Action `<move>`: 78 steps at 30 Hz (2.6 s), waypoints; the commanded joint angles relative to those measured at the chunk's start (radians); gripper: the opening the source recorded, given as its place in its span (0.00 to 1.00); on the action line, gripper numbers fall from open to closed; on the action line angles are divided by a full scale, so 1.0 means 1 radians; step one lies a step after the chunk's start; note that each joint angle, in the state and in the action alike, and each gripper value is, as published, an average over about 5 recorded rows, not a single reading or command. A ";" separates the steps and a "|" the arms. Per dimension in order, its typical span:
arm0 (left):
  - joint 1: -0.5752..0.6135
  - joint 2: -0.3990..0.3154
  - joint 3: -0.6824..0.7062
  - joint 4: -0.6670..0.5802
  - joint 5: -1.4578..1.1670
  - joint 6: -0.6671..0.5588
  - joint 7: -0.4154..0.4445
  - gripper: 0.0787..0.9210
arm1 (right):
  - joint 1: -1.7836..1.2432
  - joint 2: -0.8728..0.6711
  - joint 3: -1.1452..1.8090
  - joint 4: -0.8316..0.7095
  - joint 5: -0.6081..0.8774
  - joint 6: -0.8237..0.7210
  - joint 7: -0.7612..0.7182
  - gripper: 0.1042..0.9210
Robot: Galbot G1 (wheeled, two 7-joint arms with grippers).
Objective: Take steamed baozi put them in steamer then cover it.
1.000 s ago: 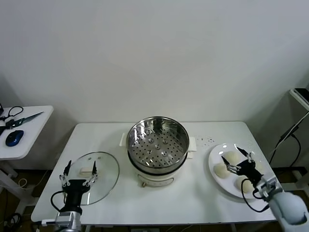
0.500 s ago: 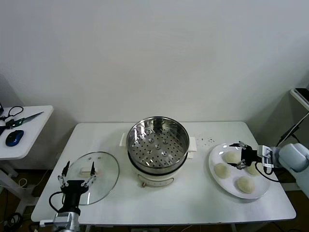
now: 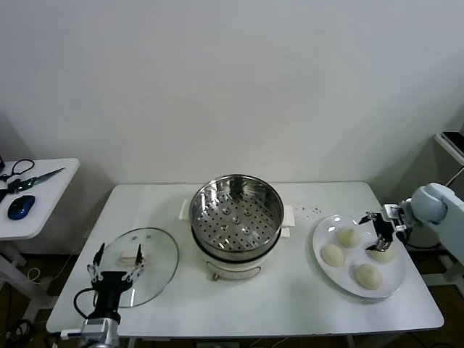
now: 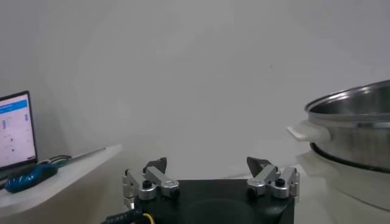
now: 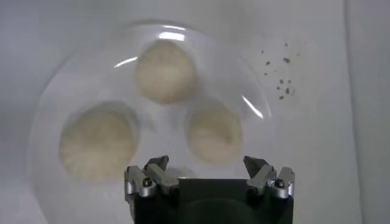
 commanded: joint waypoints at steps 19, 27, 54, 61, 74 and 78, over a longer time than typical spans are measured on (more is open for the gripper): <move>-0.021 -0.007 0.008 0.027 0.031 0.003 0.003 0.88 | 0.086 0.206 -0.110 -0.237 -0.071 0.035 -0.033 0.88; -0.017 -0.008 0.008 0.029 0.032 0.002 0.002 0.88 | 0.090 0.210 -0.111 -0.244 -0.071 0.041 -0.046 0.87; 0.021 -0.002 0.016 -0.002 0.035 0.012 0.010 0.88 | 0.703 0.215 -0.600 0.051 0.138 0.238 -0.107 0.74; 0.040 0.002 0.020 -0.002 0.048 0.016 0.007 0.88 | 0.853 0.398 -0.685 0.085 0.091 0.402 -0.112 0.74; 0.055 0.021 0.018 -0.006 0.045 0.014 0.008 0.88 | 0.704 0.673 -0.546 0.126 -0.243 0.581 -0.049 0.75; 0.057 0.024 0.016 -0.008 0.045 0.014 0.008 0.88 | 0.639 0.713 -0.535 0.116 -0.340 0.598 -0.023 0.76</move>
